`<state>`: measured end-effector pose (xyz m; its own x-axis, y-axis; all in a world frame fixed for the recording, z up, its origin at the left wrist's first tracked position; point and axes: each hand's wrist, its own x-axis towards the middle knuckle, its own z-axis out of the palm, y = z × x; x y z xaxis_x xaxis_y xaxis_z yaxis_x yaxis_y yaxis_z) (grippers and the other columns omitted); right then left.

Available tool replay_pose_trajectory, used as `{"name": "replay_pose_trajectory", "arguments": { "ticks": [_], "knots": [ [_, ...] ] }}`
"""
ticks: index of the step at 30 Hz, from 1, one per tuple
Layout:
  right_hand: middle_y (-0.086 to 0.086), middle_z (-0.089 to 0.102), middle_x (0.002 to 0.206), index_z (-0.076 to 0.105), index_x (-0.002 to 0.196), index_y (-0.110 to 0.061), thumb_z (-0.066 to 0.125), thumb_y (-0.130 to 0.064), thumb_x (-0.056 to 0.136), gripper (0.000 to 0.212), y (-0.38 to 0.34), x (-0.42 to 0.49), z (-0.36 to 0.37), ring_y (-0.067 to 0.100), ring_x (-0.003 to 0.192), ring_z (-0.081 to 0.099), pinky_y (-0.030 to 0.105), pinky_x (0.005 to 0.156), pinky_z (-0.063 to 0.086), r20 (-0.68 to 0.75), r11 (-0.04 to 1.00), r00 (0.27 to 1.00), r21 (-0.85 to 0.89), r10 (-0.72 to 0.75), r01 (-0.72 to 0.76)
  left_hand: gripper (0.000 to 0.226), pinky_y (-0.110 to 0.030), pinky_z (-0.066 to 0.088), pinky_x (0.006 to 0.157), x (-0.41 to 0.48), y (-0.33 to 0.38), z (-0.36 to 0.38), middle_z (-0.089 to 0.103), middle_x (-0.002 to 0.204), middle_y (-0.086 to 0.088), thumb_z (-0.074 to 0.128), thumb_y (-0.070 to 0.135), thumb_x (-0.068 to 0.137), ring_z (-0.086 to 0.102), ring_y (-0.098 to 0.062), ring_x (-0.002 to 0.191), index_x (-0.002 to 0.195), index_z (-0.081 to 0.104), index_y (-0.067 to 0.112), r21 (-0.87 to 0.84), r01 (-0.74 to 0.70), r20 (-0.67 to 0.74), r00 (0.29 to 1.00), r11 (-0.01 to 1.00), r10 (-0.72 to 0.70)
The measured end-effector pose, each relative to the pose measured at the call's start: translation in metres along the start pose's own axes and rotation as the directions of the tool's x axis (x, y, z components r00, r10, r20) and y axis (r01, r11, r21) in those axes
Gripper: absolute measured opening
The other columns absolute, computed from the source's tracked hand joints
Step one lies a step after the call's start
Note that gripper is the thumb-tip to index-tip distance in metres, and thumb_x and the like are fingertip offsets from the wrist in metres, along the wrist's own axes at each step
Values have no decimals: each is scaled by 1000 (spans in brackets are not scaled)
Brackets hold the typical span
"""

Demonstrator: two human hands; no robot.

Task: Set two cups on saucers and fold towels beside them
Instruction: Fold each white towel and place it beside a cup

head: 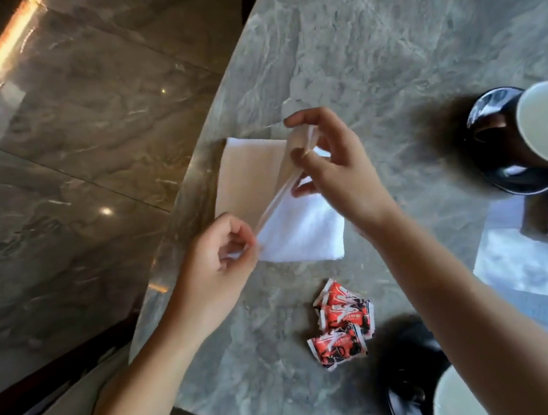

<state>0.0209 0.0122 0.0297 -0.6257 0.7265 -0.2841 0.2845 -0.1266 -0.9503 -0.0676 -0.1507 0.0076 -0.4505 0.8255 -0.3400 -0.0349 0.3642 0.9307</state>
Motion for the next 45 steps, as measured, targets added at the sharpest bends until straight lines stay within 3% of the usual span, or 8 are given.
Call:
{"name": "replay_pose_trajectory", "arguments": {
  "ticks": [10,18,22,25,29,34,38,45],
  "knots": [
    [14,68,97,56,107,-6,53,0,90,19,17,16,41,20,86,67,14,66,49,47,998,997,-31,60,-59,19,-25,44,66,-3,-23,-21,56,69,8,58,1,80,58,-16,70,73,53,17,97,89,-87,993,991,-81],
    [16,68,101,52,118,0,43,11,87,34,24,18,43,13,77,68,11,68,48,51,996,996,-58,71,-68,6,-46,45,58,10,-25,-24,55,65,5,54,24,76,56,-24,60,75,49,26,180,131,-90,989,975,-117],
    [11,66,109,47,126,-5,45,7,89,39,23,18,45,19,85,68,16,70,49,44,995,995,-53,90,-88,13,-44,43,57,8,-21,-27,53,64,5,56,16,81,51,-17,57,78,48,24,316,110,-101,992,942,-82],
    [4,62,118,45,128,-11,47,-1,89,41,19,14,44,19,102,64,20,78,49,5,988,1000,-152,-18,18,11,-32,39,62,6,-13,-30,48,77,10,57,28,80,51,-12,72,87,49,23,635,47,-140,989,771,56],
    [5,52,136,44,134,-9,43,-16,90,44,17,-9,45,18,128,47,33,107,39,29,809,944,-507,-328,296,41,-38,31,97,12,1,-17,51,122,-3,45,34,81,49,-24,114,118,50,16,795,-120,-68,957,595,283],
    [10,12,159,15,149,-7,25,-38,96,62,40,-22,50,21,149,2,45,121,8,246,567,947,-759,-208,321,66,-54,7,115,46,-5,0,24,155,-10,29,34,84,16,-26,145,147,22,13,908,-319,261,938,271,228],
    [13,5,159,6,149,-4,18,-53,91,77,55,-19,47,22,148,-5,40,122,-1,227,439,962,-856,-154,273,74,-52,-3,116,59,-20,8,7,159,-6,17,44,82,-1,-24,147,150,4,18,927,-286,256,955,241,148],
    [20,10,158,11,148,1,14,-60,90,84,64,-15,37,28,148,2,41,122,2,220,348,964,-901,-150,260,81,-51,3,118,62,-25,11,7,158,-14,27,46,79,3,-25,147,148,13,6,942,-214,170,968,260,184]
  ]
}}
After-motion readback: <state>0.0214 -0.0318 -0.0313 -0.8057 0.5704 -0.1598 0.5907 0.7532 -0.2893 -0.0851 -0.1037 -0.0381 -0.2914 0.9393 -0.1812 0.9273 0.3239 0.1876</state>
